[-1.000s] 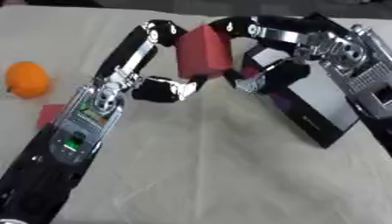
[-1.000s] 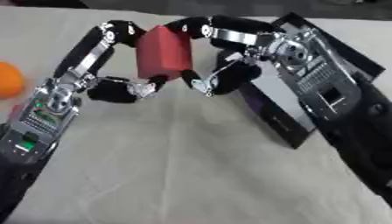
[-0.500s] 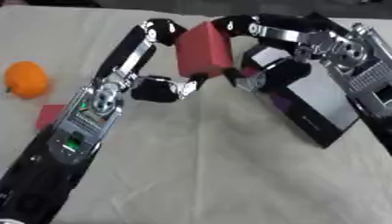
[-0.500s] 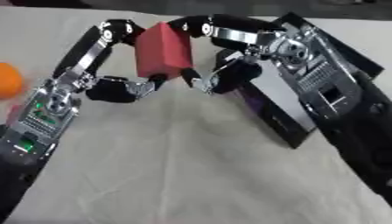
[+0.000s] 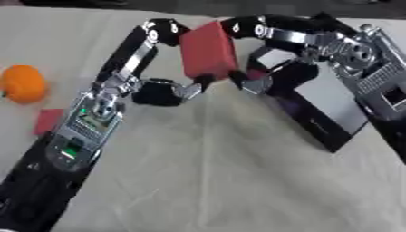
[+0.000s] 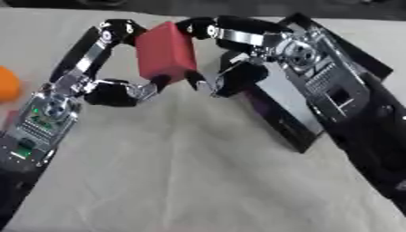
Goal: Pick up the objects with one hand, pass them to the other hand, and then place them into the box on the other side of the table.
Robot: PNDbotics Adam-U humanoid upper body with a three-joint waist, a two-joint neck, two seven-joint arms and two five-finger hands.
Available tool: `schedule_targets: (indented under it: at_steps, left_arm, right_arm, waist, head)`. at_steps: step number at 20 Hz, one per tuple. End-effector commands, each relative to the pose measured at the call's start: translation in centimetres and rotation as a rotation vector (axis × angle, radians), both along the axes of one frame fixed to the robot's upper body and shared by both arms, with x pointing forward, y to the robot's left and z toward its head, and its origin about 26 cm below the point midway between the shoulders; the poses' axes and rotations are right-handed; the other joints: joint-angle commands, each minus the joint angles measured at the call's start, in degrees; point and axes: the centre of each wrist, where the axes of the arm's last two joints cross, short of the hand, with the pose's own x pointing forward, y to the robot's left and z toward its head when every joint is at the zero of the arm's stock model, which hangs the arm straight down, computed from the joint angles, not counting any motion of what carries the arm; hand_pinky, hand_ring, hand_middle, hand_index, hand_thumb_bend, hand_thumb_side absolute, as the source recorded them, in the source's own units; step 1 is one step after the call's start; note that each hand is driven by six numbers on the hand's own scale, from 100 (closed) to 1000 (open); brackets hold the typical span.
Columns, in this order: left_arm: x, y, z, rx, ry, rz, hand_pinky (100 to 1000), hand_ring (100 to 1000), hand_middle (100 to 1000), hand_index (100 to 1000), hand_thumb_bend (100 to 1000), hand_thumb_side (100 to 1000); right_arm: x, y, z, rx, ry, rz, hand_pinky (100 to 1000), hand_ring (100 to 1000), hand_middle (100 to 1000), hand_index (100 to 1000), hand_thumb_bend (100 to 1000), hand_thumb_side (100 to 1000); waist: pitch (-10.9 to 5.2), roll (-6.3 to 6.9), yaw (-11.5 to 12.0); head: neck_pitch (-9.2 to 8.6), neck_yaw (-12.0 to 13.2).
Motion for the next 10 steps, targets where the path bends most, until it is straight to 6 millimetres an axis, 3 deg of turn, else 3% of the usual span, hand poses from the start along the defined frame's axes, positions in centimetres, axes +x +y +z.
schedule_targets:
  at_steps: [1,10]
  left_arm:
    - [-0.40,-0.66,1.61,-0.027,-0.053,-0.053,763,676,600,480,100,271]
    - [-0.36,-1.04,1.47,-0.017,-0.044,-0.087,763,676,600,484,109,273]
  right_arm:
    - [-0.16,0.36,-0.07,-0.024,-0.001,0.011,1000,983,1000,1000,100,267]
    - [-0.37,0.55,0.00,0.008,0.042,0.017,1000,979,1000,1000,100,376]
  waist:
    - [-1.18,-0.52,0.0]
    - [-1.14,-0.58,0.1]
  head:
    - [-0.69,-0.1]
    - [-0.40,-0.3]
